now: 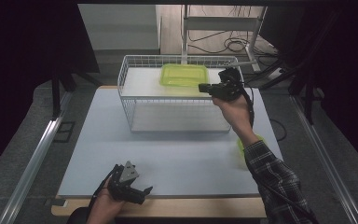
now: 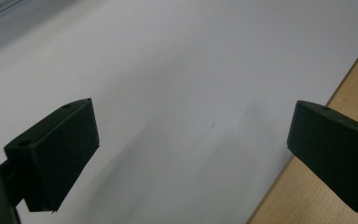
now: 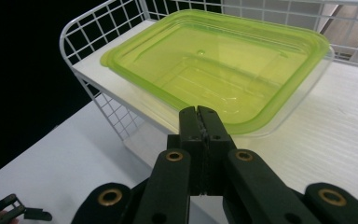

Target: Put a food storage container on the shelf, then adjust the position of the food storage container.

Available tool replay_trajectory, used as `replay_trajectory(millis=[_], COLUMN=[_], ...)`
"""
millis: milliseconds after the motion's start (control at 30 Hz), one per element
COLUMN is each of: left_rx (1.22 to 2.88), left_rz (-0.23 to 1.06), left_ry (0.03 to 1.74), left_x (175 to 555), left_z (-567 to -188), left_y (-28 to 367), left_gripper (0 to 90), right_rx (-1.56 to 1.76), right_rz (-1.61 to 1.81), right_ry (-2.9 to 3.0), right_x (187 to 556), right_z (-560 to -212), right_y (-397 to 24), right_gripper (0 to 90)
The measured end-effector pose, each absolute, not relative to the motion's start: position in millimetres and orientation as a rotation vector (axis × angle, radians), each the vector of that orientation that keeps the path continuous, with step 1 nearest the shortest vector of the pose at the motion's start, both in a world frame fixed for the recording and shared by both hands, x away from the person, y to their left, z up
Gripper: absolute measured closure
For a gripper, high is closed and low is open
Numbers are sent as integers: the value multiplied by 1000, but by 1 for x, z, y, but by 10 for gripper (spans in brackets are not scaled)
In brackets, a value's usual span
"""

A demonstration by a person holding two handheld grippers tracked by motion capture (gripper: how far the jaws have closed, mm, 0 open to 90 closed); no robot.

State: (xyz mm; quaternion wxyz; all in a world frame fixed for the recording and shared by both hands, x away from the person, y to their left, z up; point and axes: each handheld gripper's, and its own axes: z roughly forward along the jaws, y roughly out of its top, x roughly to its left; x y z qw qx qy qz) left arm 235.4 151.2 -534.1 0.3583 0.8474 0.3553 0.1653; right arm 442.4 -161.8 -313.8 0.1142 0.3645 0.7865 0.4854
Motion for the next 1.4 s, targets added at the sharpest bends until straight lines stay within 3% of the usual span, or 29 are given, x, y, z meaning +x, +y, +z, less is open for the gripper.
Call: replay_trajectory(millis=[200,333,733,867,1400], left_rx=[2182,2157,2105,2114,2147], left_rz=[424,401,398,407,426], left_ry=[917,920,969,962,940], left_x=[235,235,236,236,236], left_z=[-534,-533,-531,-531,-533], left_y=[152,153,156,155,153], left_gripper=[20,21,26,25,13], right_rx=[1060,1041,1024,1036,1050], right_rz=[1441,1450,1318,1301,1232], right_ry=[2311,2304,2309,2328,2471], right_x=[435,415,360,344,317], right_z=[-315,-327,-392,-414,-476], right_y=[-166,-181,-229,-237,-241], right_gripper=[878,799,339,257,146])
